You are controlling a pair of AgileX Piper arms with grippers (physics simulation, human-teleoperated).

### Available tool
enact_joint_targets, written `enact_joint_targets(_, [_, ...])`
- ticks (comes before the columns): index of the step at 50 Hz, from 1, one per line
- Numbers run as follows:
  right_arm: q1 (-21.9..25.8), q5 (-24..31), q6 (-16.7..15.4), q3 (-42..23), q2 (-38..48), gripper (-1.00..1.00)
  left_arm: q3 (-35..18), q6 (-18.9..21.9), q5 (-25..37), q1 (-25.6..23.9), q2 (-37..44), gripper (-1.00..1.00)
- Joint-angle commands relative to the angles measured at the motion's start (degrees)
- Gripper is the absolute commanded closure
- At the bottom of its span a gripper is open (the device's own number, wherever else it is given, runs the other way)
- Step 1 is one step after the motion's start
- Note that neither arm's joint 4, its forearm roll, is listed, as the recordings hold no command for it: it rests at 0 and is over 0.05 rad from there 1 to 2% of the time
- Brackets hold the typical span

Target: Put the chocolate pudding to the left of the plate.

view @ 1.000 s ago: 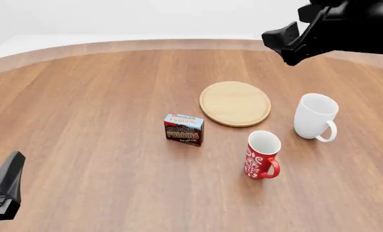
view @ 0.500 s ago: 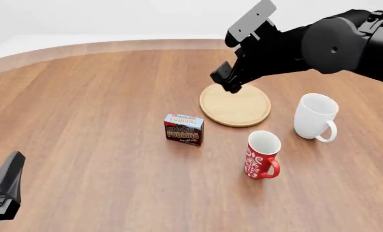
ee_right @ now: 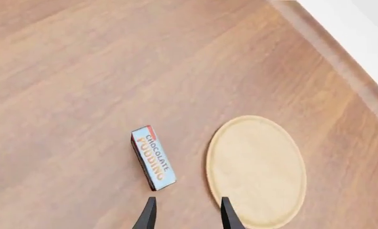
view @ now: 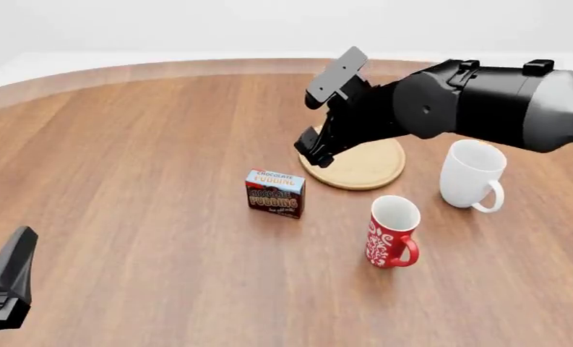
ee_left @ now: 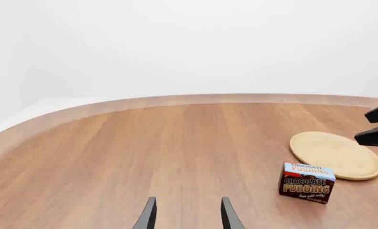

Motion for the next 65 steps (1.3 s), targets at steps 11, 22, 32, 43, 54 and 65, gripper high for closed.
enact_joint_targets(11, [0.27,-1.32,-0.42,-1.06,5.37,-1.0,0.0,0.0,0.0,0.0,0.0,-1.0])
enact_joint_targets(22, [1.49,-3.49,0.74,0.38,7.8,-1.0,0.0,0.0,0.0,0.0,0.0,-1.0])
enact_joint_targets(32, [2.31,-3.91,1.27,0.84,8.47,-1.0,0.0,0.0,0.0,0.0,0.0,-1.0])
enact_joint_targets(43, [2.82,-2.97,0.99,-1.78,10.37,-1.0,0.0,0.0,0.0,0.0,0.0,-1.0])
enact_joint_targets(54, [3.0,-3.27,1.02,-3.41,12.8,-1.0,0.0,0.0,0.0,0.0,0.0,-1.0])
enact_joint_targets(65, [3.06,-3.19,1.13,-4.81,14.48,-1.0,0.0,0.0,0.0,0.0,0.0,-1.0])
